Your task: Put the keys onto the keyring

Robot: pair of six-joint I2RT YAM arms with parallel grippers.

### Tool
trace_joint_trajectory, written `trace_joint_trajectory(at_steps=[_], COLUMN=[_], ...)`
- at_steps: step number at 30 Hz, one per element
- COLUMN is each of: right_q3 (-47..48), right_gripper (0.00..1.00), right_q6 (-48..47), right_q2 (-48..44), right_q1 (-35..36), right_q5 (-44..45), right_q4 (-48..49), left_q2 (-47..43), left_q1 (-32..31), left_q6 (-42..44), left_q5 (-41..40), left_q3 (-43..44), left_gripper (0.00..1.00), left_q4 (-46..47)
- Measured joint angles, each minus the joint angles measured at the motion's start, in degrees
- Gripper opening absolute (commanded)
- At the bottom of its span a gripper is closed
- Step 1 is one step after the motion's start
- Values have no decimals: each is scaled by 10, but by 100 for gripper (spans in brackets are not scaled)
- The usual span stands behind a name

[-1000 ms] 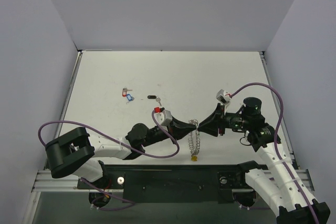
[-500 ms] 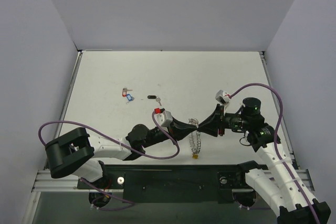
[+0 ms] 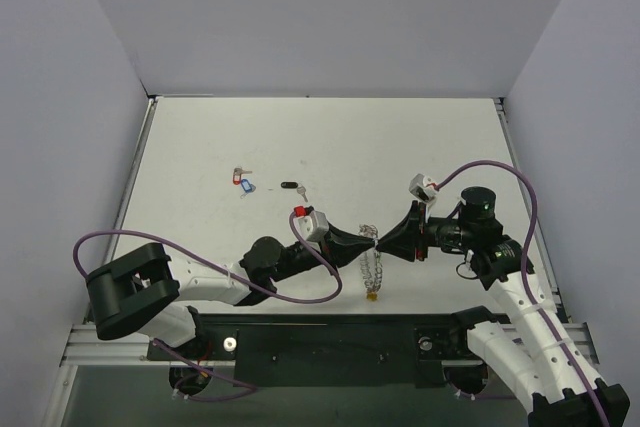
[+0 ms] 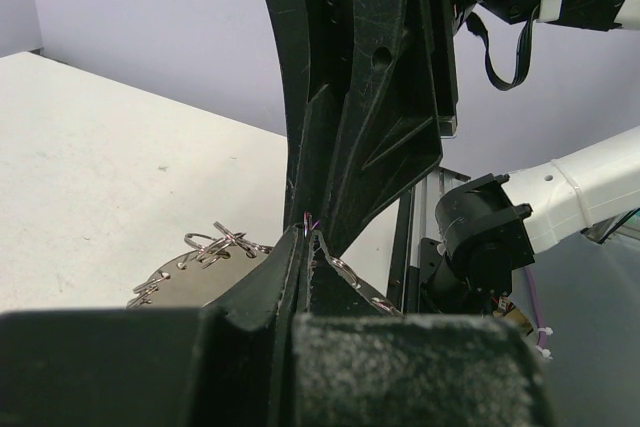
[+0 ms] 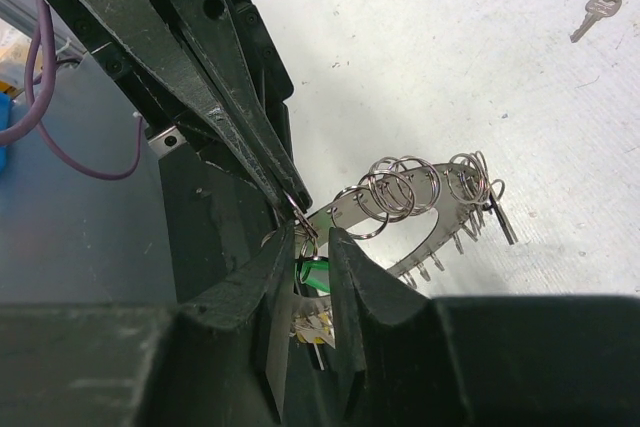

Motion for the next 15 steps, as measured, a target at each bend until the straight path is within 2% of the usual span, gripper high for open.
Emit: trace_joint_trajectory(at_steps=[5,15], right_q3=[-2,-10], right_gripper=[20,9], right_q6=[8,46], right_q2=[0,0], right_q1=[0,0], right_q5=[1,1], right_q4=[10,51], left_q2=[0,0], left_q1=[0,0], left_q6=[0,0], left_q5=[0,-8], left_q3=[0,2], left_gripper=[0,0], left_q4=[0,0])
